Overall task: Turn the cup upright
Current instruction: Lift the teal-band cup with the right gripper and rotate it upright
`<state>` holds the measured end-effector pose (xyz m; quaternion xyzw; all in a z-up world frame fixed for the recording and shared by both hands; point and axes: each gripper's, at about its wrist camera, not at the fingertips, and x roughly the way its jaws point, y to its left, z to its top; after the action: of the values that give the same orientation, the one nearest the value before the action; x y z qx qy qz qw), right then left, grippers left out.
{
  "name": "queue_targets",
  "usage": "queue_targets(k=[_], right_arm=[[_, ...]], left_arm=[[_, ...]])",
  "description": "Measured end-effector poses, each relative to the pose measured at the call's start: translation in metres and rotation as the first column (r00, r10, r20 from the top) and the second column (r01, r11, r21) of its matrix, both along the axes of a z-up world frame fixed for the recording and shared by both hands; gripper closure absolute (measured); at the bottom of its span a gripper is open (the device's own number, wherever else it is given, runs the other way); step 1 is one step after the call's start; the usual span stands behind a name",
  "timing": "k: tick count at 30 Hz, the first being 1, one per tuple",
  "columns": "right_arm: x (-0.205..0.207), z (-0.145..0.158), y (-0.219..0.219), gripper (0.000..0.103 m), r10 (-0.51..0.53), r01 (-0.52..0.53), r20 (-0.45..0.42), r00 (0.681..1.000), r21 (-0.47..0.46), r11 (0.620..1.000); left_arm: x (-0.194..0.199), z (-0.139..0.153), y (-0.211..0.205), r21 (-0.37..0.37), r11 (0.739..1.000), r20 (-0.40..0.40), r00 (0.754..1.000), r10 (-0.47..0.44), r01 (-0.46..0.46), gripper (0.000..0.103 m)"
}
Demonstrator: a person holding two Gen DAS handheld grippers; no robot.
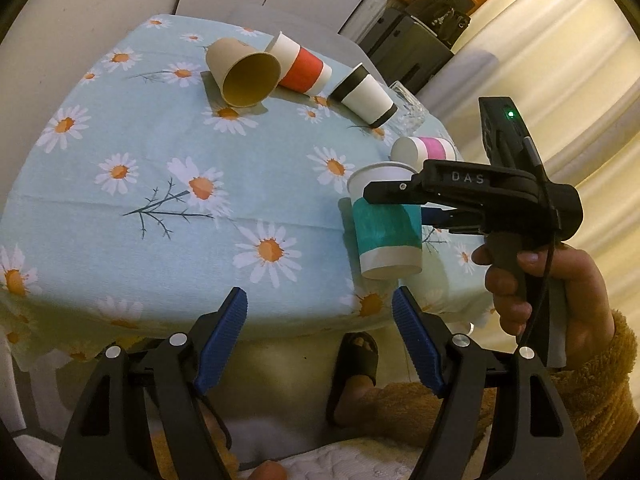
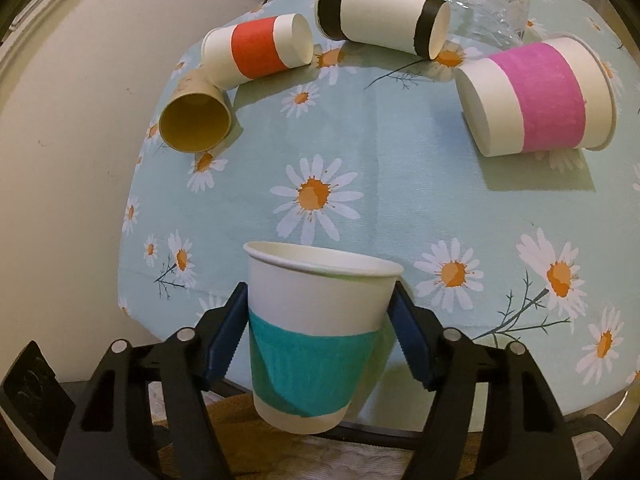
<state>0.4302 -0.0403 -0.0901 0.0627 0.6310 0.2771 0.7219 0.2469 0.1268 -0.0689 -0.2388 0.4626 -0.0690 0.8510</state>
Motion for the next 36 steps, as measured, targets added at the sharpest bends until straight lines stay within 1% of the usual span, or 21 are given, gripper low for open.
queue_targets(k=[5, 10, 12, 15, 17, 20, 21, 22, 25, 26, 30, 32, 33, 35, 36], right_arm=[[-0.002, 0.008, 0.001, 0.034, -0.001, 0.0, 0.025, 1.0, 0.005, 1.0], [-0.009, 0.025, -0.002, 0.034, -0.003, 0.001, 0.083, 0.997, 0.02, 1.0], [-0.014, 0.034, -0.003, 0.034, 0.002, -0.007, 0.123, 0.992, 0.04, 0.999], [-0.026, 0.05, -0.004, 0.035, 0.01, -0.019, 0.206, 0.978, 0.046, 0.999], [-0.038, 0.063, -0.004, 0.035, 0.013, -0.032, 0.297, 0.955, 0.059, 0.998], [-0.053, 0.079, -0.005, 0.035, 0.01, -0.046, 0.425, 0.905, 0.074, 0.996], [-0.06, 0.083, -0.006, 0.035, 0.002, -0.051, 0.475, 0.88, 0.09, 0.995], [-0.063, 0.085, -0.007, 0.035, -0.004, -0.052, 0.499, 0.866, 0.099, 0.994], [-0.076, 0.089, -0.008, 0.035, -0.023, -0.066, 0.588, 0.809, 0.131, 0.989], [-0.078, 0.09, -0.008, 0.035, -0.026, -0.07, 0.604, 0.797, 0.136, 0.988], [-0.093, 0.09, -0.007, 0.035, -0.043, -0.088, 0.708, 0.705, 0.147, 0.985], [-0.103, 0.087, -0.009, 0.035, -0.059, -0.088, 0.764, 0.643, 0.15, 0.985], [-0.104, 0.086, -0.008, 0.035, -0.062, -0.087, 0.779, 0.624, 0.148, 0.985], [-0.112, 0.078, -0.007, 0.035, -0.067, -0.073, 0.827, 0.558, 0.13, 0.989], [-0.115, 0.075, -0.007, 0.035, -0.068, -0.068, 0.842, 0.535, 0.123, 0.99]], left_arm=[[0.001, 0.0, 0.0, 0.001, 1.0, 0.001, 1.0, 0.007, -0.007, 0.03], [0.002, -0.002, 0.001, 0.004, 1.0, -0.002, 1.0, 0.008, -0.008, 0.03], [0.002, -0.002, 0.002, 0.002, 1.0, -0.002, 1.0, 0.01, -0.01, 0.03], [0.002, -0.002, 0.003, 0.004, 1.0, -0.001, 1.0, 0.016, -0.016, 0.03], [0.003, -0.002, 0.004, 0.005, 1.0, -0.004, 1.0, 0.022, -0.022, 0.03], [0.002, -0.002, 0.006, 0.006, 1.0, -0.003, 1.0, 0.029, -0.029, 0.03], [0.002, -0.002, 0.007, 0.007, 0.999, -0.001, 0.999, 0.034, -0.034, 0.03], [0.001, -0.002, 0.008, 0.009, 0.999, -0.001, 0.999, 0.038, -0.038, 0.03], [0.001, -0.001, 0.009, 0.021, 0.999, 0.0, 0.999, 0.047, -0.047, 0.03], [0.001, -0.001, 0.01, 0.024, 0.998, 0.001, 0.999, 0.05, -0.05, 0.03], [0.001, -0.001, 0.011, 0.03, 0.998, -0.001, 0.998, 0.056, -0.055, 0.03], [0.002, -0.001, 0.012, 0.032, 0.998, -0.003, 0.998, 0.059, -0.058, 0.03], [0.002, -0.001, 0.012, 0.035, 0.997, -0.005, 0.998, 0.062, -0.062, 0.03], [0.002, -0.001, 0.013, 0.04, 0.997, -0.005, 0.998, 0.07, -0.069, 0.03], [0.003, -0.001, 0.014, 0.043, 0.996, -0.005, 0.997, 0.074, -0.074, 0.03]])
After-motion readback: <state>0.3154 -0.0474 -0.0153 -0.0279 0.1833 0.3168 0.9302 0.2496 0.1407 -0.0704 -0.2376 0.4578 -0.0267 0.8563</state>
